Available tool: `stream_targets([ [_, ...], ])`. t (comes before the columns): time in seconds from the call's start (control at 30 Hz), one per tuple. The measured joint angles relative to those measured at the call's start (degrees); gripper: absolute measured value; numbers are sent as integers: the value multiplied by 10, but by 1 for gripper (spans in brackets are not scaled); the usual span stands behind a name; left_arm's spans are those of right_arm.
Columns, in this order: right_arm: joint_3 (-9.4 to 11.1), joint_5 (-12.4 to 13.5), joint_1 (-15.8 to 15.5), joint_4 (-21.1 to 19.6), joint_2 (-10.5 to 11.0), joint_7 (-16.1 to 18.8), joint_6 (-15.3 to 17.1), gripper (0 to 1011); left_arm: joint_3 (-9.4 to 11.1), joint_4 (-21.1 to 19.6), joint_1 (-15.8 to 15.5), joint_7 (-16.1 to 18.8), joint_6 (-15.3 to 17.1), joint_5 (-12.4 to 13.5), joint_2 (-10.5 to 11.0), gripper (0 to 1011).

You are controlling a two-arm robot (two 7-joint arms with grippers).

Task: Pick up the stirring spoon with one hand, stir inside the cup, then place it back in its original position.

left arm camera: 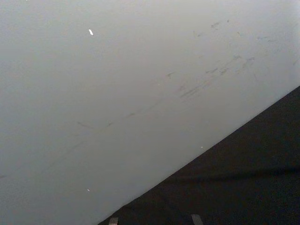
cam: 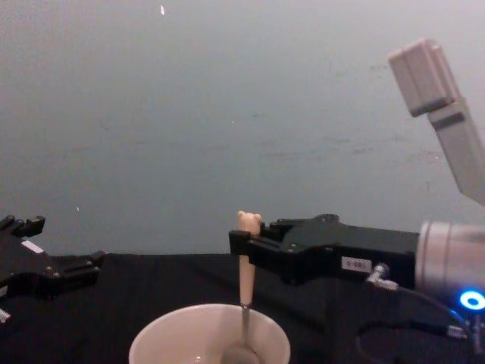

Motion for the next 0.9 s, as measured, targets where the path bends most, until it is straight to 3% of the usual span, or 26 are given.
stream_targets([
  [0.53, -3, 39, -40, -75, 37, 27, 15, 213, 0, 0, 0, 0, 0, 0, 0, 1001],
  [0.77, -14, 46, -41, -86, 38, 29, 19, 213, 0, 0, 0, 0, 0, 0, 0, 1001],
  [0.9, -24, 45, -31, -78, 26, 20, 21, 213, 0, 0, 0, 0, 0, 0, 0, 1001],
])
